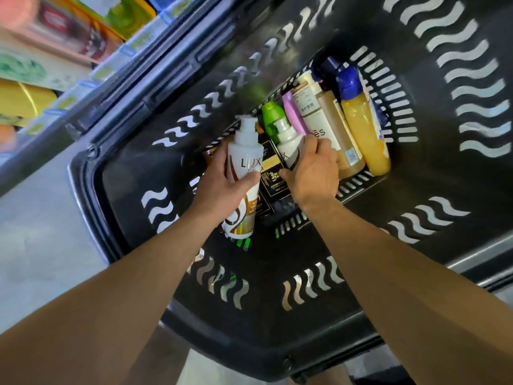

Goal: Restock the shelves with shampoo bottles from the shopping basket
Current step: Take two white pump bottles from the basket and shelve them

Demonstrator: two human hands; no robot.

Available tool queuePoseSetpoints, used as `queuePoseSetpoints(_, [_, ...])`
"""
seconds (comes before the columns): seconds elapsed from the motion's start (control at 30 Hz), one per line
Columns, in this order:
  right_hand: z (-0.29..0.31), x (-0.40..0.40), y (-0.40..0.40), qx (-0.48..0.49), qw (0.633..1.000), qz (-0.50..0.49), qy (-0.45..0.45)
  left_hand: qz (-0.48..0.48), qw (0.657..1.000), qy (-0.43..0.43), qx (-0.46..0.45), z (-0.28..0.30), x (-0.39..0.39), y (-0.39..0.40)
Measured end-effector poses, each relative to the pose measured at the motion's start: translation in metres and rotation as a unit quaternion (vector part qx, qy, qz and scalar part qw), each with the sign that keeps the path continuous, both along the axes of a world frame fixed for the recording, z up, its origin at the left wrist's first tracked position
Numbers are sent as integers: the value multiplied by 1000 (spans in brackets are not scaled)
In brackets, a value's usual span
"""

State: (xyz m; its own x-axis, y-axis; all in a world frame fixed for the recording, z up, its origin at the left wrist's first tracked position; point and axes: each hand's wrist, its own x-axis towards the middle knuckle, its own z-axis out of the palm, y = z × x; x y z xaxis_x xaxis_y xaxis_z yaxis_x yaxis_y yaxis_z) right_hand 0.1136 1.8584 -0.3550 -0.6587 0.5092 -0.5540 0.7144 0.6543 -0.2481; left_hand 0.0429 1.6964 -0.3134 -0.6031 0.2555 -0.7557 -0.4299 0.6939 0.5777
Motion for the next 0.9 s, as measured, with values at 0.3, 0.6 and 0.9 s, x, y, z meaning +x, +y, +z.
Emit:
queuePoseSetpoints(0.3, [-9, -1, -6, -60, 996, -72, 6, -8, 1000, 11, 16, -1, 1, -5])
queuePoseSetpoints(0.6, [52, 14, 5, -106, 991, -27, 83, -28, 998, 26, 40, 43, 4, -4])
queuePoseSetpoints(0.9, [255, 31, 12, -192, 927, -195, 256, -88, 992, 61, 61, 215, -13, -6])
